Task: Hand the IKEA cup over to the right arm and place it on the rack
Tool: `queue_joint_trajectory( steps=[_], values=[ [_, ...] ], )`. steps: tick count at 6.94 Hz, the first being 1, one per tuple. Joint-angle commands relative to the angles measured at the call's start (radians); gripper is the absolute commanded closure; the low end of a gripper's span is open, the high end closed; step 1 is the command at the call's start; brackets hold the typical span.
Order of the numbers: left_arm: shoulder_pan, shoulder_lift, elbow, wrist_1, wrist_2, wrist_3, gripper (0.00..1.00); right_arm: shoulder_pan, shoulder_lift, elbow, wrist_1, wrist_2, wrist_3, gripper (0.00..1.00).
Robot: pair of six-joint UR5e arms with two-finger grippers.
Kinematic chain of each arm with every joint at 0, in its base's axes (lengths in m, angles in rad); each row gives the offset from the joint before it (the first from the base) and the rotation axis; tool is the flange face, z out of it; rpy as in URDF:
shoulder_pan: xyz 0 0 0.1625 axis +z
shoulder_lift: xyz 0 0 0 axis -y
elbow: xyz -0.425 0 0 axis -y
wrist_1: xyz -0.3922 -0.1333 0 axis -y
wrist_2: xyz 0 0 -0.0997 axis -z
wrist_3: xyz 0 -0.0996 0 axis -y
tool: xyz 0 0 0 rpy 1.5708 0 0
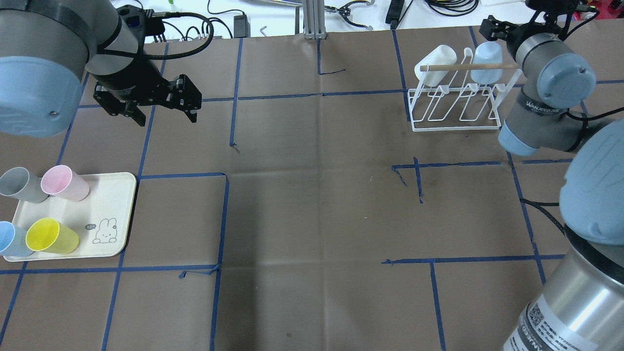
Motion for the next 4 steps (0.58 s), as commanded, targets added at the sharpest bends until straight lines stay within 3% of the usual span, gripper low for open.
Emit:
queue_joint_trajectory(
  steps=[1,3,4],
  values=[
    [0.000,0.001,-0.001,0.003,0.000,0.000,0.01,0.003,-0.073,0.002,0.076,-0.003,0.000,0.00],
    [0.000,0.001,-0.001,0.003,0.000,0.000,0.01,0.029,-0.182,0.007,0.239,-0.004,0.000,0.00],
    [0.000,0.001,-0.001,0.003,0.000,0.000,0.01,0.041,-0.234,0.007,0.374,-0.004,0.000,0.00]
  ],
)
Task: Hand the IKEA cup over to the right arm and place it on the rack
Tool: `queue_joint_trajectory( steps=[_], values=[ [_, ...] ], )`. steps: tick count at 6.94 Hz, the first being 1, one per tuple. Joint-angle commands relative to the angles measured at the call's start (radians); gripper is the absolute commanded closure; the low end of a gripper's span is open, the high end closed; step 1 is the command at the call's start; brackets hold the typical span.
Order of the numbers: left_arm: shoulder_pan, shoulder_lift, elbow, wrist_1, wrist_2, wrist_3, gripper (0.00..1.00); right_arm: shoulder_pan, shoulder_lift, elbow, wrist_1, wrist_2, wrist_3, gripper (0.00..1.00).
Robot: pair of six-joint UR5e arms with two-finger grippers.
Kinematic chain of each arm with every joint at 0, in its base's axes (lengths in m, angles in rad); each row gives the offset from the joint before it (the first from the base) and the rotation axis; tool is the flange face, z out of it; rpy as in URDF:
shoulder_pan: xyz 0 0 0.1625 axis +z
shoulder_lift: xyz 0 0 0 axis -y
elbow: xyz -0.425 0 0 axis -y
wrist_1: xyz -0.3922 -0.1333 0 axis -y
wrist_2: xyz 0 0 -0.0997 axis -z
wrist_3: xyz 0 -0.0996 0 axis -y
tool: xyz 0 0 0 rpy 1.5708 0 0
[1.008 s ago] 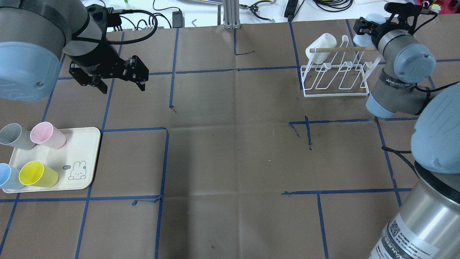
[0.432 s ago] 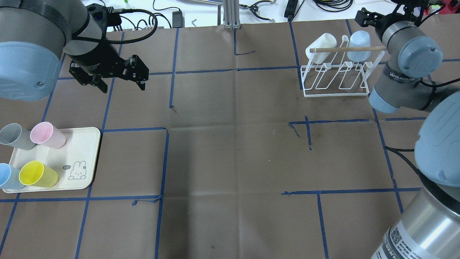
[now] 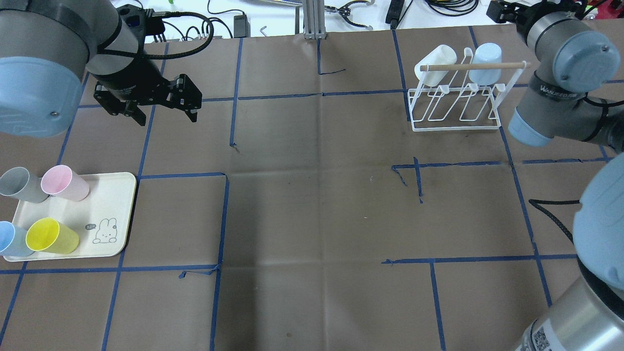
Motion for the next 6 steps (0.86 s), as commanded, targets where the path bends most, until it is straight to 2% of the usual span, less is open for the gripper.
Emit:
queue_joint_trajectory(
  steps=[1,2,4,6],
  values=[
    [0.000,0.000,0.000,0.000,0.000,0.000,0.01,0.031,-0.106,0.000,0.252,0.000,0.000,0.00],
    [0.000,0.000,-0.002,0.000,0.000,0.000,0.01,0.068,-0.143,-0.002,0.320,0.001,0.002,0.00],
    [0.000,0.000,0.000,0.000,-0.001,0.000,0.01,0.137,-0.195,0.003,0.529,-0.005,0.002,0.00],
    [0.000,-0.002,0.000,0.000,-0.001,0.000,0.01,0.236,-0.262,0.000,0.726,-0.077,0.002,0.00]
  ],
)
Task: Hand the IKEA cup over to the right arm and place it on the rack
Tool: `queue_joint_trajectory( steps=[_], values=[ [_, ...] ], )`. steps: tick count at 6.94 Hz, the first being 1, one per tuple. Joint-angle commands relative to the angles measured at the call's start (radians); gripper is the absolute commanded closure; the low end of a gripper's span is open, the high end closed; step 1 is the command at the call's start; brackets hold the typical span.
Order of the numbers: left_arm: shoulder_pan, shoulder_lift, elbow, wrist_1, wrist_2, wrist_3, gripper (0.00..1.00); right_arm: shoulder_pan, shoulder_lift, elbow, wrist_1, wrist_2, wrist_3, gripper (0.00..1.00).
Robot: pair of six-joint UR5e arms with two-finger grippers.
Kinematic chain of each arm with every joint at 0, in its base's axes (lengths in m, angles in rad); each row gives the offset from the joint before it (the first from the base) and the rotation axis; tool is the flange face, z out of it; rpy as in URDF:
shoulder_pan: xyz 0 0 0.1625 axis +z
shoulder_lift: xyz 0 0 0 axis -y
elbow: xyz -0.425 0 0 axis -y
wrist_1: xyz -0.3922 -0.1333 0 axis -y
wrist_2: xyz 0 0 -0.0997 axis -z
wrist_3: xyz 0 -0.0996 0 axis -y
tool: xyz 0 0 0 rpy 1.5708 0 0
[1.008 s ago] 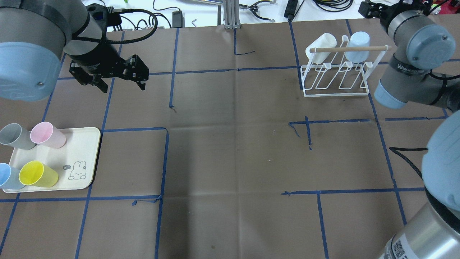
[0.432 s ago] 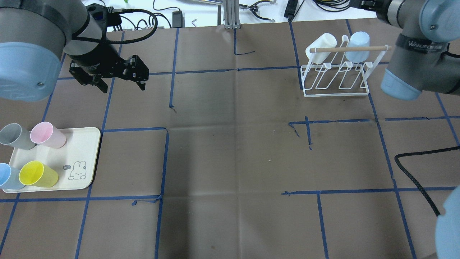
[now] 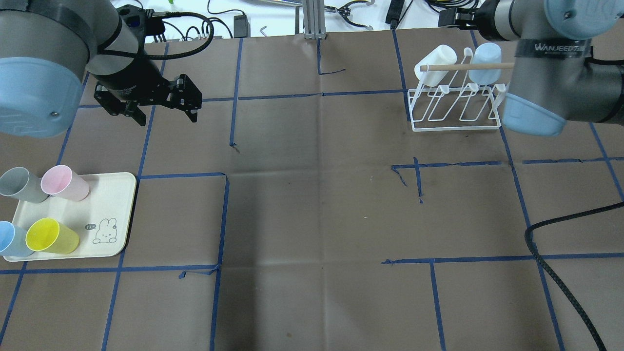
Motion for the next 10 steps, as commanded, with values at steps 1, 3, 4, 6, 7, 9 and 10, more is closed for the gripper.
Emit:
queue_joint_trajectory(
  steps=[1,3,4,6,7,9,10],
  values=[
    [0.000,-0.001,0.000,0.000,0.000,-0.002,0.01,0.111,-0.076,-0.002,0.255,-0.076,0.001,0.00],
    [0.000,-0.001,0.000,0.000,0.000,0.000,0.01,0.149,-0.195,-0.005,0.540,-0.080,0.011,0.00],
    [0.000,-0.001,0.000,0.000,0.000,-0.002,0.01,0.149,-0.243,-0.003,0.653,-0.072,0.036,0.00],
    [0.000,-0.002,-0.001,0.000,0.000,-0.002,0.01,0.151,-0.305,0.000,0.769,-0.073,0.044,0.00],
    [0.000,-0.001,-0.001,0.000,0.000,-0.002,0.01,0.151,-0.314,0.000,0.827,-0.069,0.044,0.00],
    [0.000,-0.001,-0.001,0.000,0.000,-0.003,0.01,0.151,-0.319,-0.011,0.895,-0.078,0.044,0.00],
    [0.000,-0.001,-0.001,0.000,0.000,-0.003,0.01,0.151,-0.308,-0.058,0.917,-0.081,0.044,0.00]
  ],
)
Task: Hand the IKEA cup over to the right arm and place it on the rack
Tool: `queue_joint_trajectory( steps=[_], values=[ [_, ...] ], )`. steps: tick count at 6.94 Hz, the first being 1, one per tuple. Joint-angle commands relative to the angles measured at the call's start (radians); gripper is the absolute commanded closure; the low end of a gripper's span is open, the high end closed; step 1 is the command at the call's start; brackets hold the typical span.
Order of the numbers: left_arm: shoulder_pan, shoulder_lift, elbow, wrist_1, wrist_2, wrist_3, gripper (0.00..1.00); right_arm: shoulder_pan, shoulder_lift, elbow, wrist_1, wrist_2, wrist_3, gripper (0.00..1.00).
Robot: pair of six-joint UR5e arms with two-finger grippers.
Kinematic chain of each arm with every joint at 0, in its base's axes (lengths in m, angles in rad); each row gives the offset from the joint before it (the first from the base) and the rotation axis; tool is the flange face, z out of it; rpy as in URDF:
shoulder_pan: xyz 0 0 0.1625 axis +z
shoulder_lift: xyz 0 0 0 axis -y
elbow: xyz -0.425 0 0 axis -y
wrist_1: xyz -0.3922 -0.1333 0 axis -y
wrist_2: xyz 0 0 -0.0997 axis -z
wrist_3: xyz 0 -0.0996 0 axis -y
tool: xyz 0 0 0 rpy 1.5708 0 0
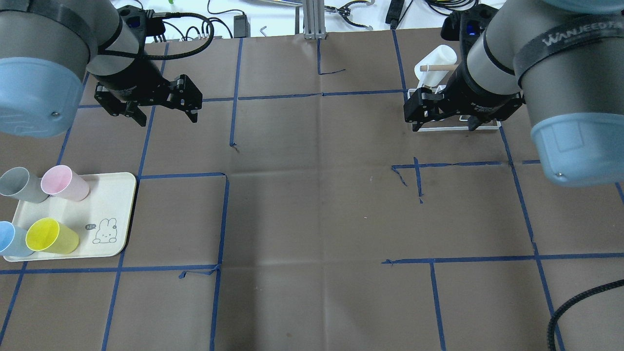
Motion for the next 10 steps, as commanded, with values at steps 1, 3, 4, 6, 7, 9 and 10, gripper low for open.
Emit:
queue_joint_trajectory(
  steps=[1,3,4,6,7,9,10],
  values=[
    [0.000,0.001,0.001,0.000,-0.002,0.000,0.01,0.000,0.011,-0.091,0.105,-0.003,0.000,0.00],
    [0.000,-0.001,0.001,0.000,0.000,0.001,0.01,0.000,0.012,-0.093,0.115,-0.002,0.000,0.00],
    [0.000,-0.001,0.001,0.000,0.000,0.000,0.01,0.000,0.020,-0.093,0.116,-0.002,0.000,0.00],
    [0.000,-0.001,0.003,0.000,-0.002,-0.002,0.01,0.000,0.027,-0.095,0.112,0.000,0.000,0.00],
    [0.000,-0.001,0.003,0.000,-0.002,0.000,0.01,0.000,0.034,-0.093,0.110,0.000,0.000,0.00],
    [0.000,-0.001,0.004,0.000,-0.002,0.000,0.01,0.000,0.044,-0.096,0.111,-0.001,0.000,0.00],
    [0.000,-0.001,0.004,0.000,-0.002,0.000,0.01,0.000,0.044,-0.096,0.111,0.000,0.000,0.00]
  ],
)
